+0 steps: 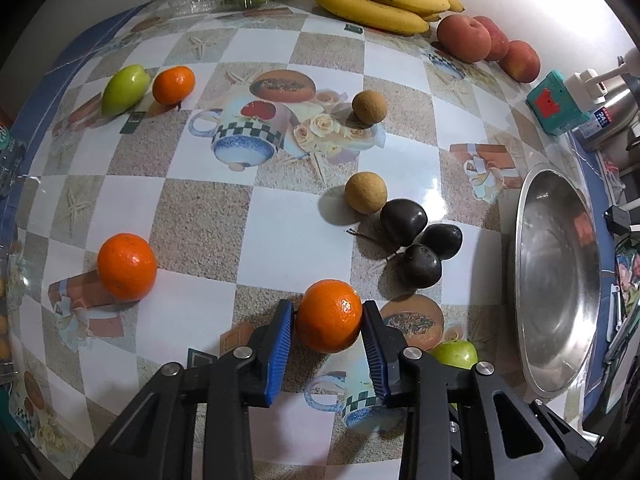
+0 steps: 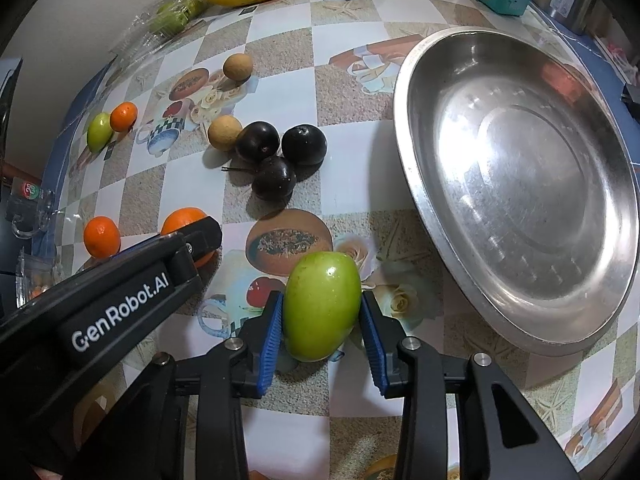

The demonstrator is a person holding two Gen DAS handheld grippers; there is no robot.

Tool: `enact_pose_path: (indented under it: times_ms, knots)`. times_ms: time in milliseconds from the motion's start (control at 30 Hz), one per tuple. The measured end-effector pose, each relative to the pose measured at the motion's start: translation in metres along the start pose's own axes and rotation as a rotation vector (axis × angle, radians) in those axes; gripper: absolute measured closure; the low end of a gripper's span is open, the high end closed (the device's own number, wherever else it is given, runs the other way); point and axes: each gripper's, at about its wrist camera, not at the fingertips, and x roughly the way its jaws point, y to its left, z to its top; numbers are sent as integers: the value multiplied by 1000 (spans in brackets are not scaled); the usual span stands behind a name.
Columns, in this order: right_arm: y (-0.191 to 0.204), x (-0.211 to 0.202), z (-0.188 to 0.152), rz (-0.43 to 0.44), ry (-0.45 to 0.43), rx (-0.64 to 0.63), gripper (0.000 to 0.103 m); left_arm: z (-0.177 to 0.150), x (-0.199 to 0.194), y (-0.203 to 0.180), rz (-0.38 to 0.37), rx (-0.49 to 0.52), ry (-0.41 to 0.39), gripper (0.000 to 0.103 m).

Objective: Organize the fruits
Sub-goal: 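Grasp the green mango with the right gripper while the left gripper grasps the mandarin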

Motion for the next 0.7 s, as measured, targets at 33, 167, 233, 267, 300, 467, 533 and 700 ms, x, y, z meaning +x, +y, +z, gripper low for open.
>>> enact_pose_path:
  times_ms: [33,167,233,267,300,467,533,700]
  knots:
    - [0,0,0,3,0,3,64,1,-2,-1,1,1,-9,66]
    - [0,-9,-1,18,-16,1,64,2,-11,0,1,-7,-36,66]
    - [1,-14,-1,26,-30,-1,64,3,-15,1,3,-11,-47,66]
    - [1,-16,-1,31,-34,-1,64,3,-17,1,4,-12,-53,66]
    - [1,-17,-1,36,-37,0,64,3,-19,2,4,-14,-61,66]
    - [0,-33,2,60,-75,6,64,3,-36,3,3,-15,-109,66]
    - [0,-41,1,66,-95,4,64,3,-42,2,7,-12,-127,66]
    - [-4,-50,3,83,-124,12,64,4,-48,-1,12,-12,-156,66]
